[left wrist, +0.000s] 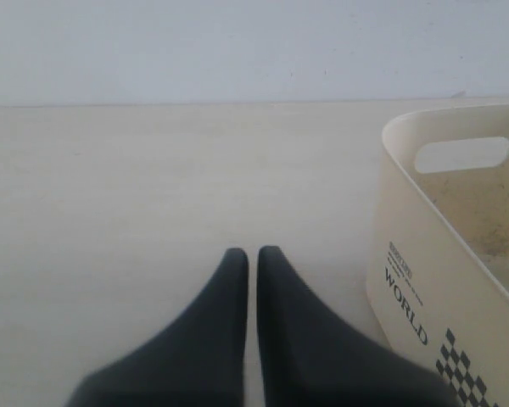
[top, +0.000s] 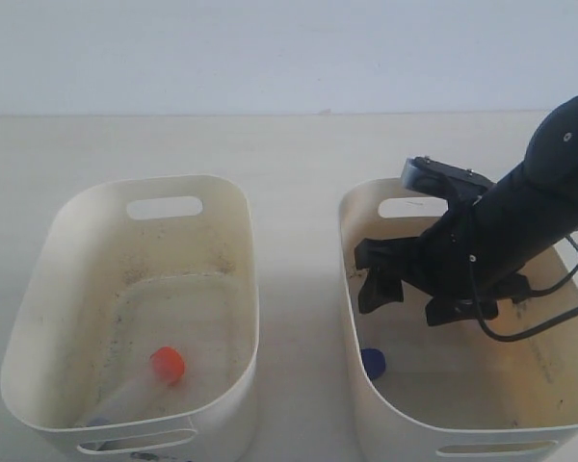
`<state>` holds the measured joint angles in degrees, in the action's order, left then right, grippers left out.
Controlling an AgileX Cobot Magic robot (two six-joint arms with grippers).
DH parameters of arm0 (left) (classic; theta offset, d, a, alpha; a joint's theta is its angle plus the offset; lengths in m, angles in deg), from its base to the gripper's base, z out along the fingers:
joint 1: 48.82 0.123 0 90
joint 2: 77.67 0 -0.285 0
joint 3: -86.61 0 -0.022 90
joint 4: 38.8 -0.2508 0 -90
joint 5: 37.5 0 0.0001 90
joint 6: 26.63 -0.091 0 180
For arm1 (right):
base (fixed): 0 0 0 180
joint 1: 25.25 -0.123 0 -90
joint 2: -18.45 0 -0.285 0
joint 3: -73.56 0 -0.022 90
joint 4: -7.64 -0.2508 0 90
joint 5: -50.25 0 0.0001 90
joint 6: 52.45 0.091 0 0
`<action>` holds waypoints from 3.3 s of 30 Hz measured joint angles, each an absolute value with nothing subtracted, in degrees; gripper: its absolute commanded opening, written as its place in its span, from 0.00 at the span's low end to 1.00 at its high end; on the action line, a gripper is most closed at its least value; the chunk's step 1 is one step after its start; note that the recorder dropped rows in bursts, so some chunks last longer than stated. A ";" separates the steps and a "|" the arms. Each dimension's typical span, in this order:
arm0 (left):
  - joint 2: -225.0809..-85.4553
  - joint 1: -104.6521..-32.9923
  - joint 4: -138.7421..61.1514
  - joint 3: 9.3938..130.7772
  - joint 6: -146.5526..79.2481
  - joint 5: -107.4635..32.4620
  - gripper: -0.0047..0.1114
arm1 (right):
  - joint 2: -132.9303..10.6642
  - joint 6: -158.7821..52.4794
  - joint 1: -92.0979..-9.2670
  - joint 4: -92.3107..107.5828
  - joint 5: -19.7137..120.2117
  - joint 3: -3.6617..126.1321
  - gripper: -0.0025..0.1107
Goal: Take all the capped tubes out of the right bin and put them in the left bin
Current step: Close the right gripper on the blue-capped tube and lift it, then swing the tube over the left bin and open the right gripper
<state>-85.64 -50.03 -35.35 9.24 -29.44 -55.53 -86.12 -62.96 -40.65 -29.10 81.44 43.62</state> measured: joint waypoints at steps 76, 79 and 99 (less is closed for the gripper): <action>-85.64 -50.03 -35.35 9.24 -29.44 -55.53 0.08 | -93.08 -64.56 -44.81 -25.67 83.39 47.59 0.02; -85.64 -50.03 -35.35 9.24 -29.44 -55.53 0.08 | -88.75 -64.56 -44.81 -23.81 86.95 49.53 0.02; -85.64 -50.03 -35.35 9.24 -29.44 -55.53 0.08 | -70.28 -87.21 -50.44 -45.34 92.10 57.90 0.25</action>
